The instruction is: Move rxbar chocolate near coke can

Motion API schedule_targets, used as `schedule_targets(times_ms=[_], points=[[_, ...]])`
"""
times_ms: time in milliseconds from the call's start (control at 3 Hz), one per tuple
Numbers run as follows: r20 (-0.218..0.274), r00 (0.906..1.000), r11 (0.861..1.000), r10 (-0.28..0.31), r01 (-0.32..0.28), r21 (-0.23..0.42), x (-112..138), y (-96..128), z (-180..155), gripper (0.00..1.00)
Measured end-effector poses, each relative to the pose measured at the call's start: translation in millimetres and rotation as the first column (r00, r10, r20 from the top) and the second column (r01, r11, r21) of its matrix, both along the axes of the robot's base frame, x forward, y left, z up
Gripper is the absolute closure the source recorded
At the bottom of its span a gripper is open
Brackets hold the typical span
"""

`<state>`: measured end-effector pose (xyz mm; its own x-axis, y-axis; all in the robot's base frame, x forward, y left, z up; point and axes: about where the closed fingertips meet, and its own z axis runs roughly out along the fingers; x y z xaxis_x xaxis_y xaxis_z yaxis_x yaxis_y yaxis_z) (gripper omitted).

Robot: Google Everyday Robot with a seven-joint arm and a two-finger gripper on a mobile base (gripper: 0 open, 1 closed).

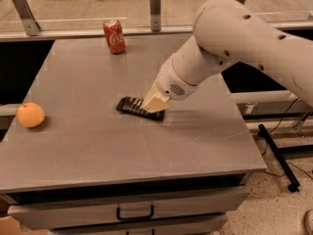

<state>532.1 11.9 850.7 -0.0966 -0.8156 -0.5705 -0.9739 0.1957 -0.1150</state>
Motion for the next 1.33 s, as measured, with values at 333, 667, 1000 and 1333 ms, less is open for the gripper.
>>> schedule_targets(times_ms=[333, 667, 1000, 1333], points=[[0.002, 1.0, 1.0, 0.002, -0.002, -0.001, -0.9, 1.1, 0.9, 0.89], [0.004, 0.9998, 1.0, 0.018, -0.018, 0.003, -2.8, 1.8, 2.1, 0.66], [0.006, 0.9995, 0.999, 0.029, -0.03, 0.021, -0.6, 2.2, 0.5, 0.43], [0.002, 0.9994, 0.999, 0.033, -0.033, 0.029, 4.0, 2.7, -5.6, 0.2]])
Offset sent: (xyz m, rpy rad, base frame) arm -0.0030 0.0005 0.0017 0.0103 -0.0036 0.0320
